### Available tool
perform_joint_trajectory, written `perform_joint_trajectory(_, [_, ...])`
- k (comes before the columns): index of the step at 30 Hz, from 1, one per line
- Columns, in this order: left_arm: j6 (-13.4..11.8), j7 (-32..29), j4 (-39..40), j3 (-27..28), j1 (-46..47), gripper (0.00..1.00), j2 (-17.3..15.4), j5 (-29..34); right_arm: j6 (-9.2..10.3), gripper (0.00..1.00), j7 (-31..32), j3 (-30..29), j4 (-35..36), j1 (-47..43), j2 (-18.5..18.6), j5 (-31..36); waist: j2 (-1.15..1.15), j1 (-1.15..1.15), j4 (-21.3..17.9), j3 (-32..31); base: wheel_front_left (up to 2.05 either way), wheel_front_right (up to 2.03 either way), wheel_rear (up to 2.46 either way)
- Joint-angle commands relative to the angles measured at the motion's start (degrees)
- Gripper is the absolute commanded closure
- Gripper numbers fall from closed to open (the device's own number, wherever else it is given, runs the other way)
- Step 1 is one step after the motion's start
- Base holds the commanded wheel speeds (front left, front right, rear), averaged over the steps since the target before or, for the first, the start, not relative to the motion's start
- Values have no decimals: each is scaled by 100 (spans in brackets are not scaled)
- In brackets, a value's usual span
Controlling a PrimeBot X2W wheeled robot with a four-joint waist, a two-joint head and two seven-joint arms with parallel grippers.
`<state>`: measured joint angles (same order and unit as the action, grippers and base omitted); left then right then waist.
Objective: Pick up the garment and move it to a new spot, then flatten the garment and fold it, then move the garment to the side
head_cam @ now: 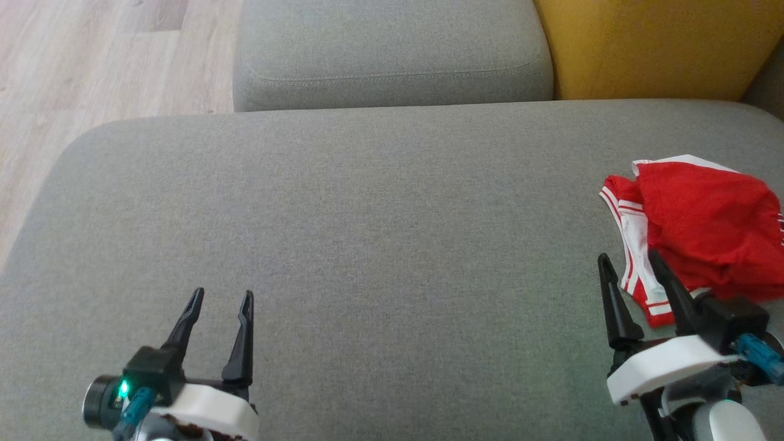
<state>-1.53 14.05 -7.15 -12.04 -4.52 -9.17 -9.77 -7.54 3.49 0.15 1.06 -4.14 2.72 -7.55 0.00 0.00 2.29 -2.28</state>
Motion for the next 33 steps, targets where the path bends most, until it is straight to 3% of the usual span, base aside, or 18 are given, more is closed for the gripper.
perform_joint_trajectory(1, [-30,31,167,194,311,0,-109,-66,5,0,10,128,233,162,16,-27,0,0,1,8,0,0,0])
perform_joint_trajectory(3, [-1,12,168,155,327,0,-132,-58,5,0,19,126,250,175,16,-36,0,0,2,24,0,0,0])
perform_joint_trajectory(4, [5,0,-22,-35,0,100,-11,-51,0,100,2,1,-12,-1,0,-4,0,0,2,23,0,0,0])
perform_joint_trajectory(33, [205,-457,-327,375,210,100,160,-1903,1,100,0,-55,-497,202,67,-1983,0,0,-50,73,0,0,0])
